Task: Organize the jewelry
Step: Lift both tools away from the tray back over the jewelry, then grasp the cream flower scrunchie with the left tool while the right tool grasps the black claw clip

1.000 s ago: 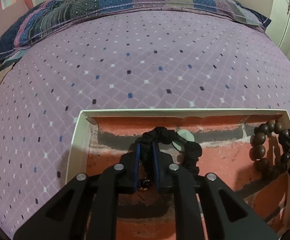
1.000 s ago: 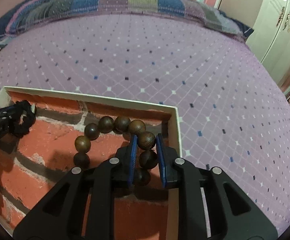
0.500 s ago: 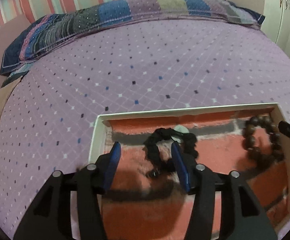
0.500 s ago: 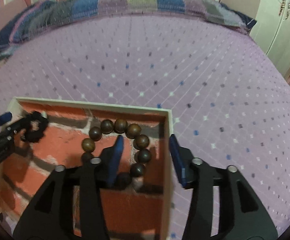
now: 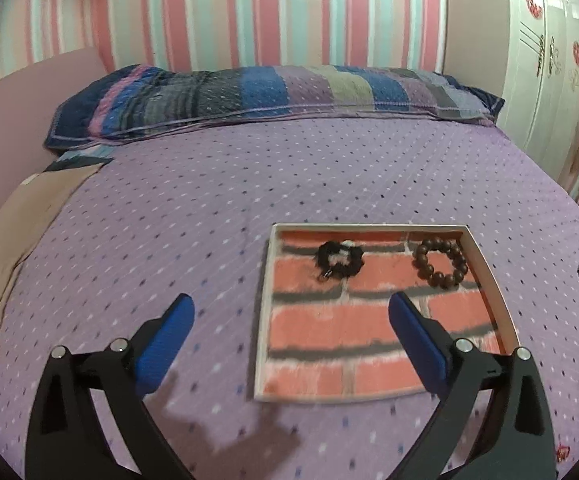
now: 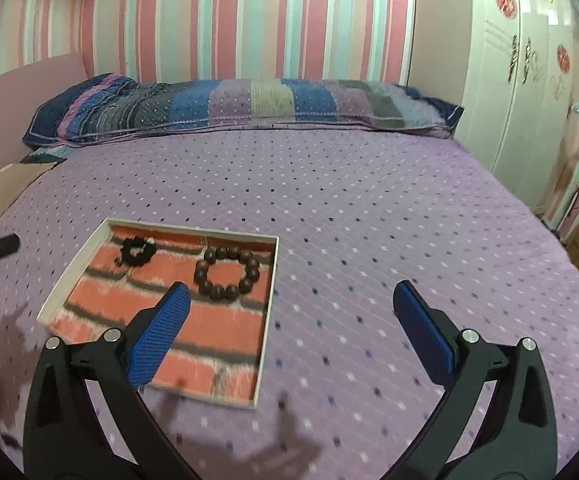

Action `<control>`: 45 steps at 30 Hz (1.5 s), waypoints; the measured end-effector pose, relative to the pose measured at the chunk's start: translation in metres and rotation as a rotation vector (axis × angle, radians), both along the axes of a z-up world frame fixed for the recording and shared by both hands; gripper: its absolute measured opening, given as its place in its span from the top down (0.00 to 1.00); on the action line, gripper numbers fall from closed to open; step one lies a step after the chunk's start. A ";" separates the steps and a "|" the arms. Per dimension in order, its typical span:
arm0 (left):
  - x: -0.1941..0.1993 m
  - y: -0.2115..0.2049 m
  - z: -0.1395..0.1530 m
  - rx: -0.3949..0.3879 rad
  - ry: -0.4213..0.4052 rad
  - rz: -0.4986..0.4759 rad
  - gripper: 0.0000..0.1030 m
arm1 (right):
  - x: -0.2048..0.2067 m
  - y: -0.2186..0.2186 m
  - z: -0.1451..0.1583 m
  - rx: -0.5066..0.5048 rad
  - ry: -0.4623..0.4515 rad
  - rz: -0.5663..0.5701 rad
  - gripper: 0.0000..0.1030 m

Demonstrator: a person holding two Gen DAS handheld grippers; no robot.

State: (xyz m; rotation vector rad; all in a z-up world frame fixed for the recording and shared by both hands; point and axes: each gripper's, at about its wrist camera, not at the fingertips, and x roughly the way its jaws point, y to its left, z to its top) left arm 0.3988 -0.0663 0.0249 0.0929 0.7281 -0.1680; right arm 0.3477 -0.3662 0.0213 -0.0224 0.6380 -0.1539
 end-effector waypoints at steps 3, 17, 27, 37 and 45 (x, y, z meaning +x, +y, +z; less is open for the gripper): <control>-0.039 0.019 0.015 -0.006 -0.033 0.018 0.07 | -0.039 0.005 0.009 -0.004 -0.030 0.006 0.04; -0.172 0.068 0.036 -0.028 -0.092 0.083 0.04 | -0.168 0.008 0.021 -0.026 -0.061 -0.054 0.04; -0.229 0.069 0.025 -0.063 -0.119 0.102 0.04 | -0.240 -0.003 0.017 0.035 -0.113 -0.081 0.04; -0.282 0.047 -0.004 0.011 -0.168 0.094 0.04 | -0.279 0.013 -0.019 0.024 -0.110 -0.095 0.04; -0.311 0.015 -0.063 0.033 -0.079 0.026 0.04 | -0.297 0.024 -0.085 -0.018 0.007 -0.093 0.04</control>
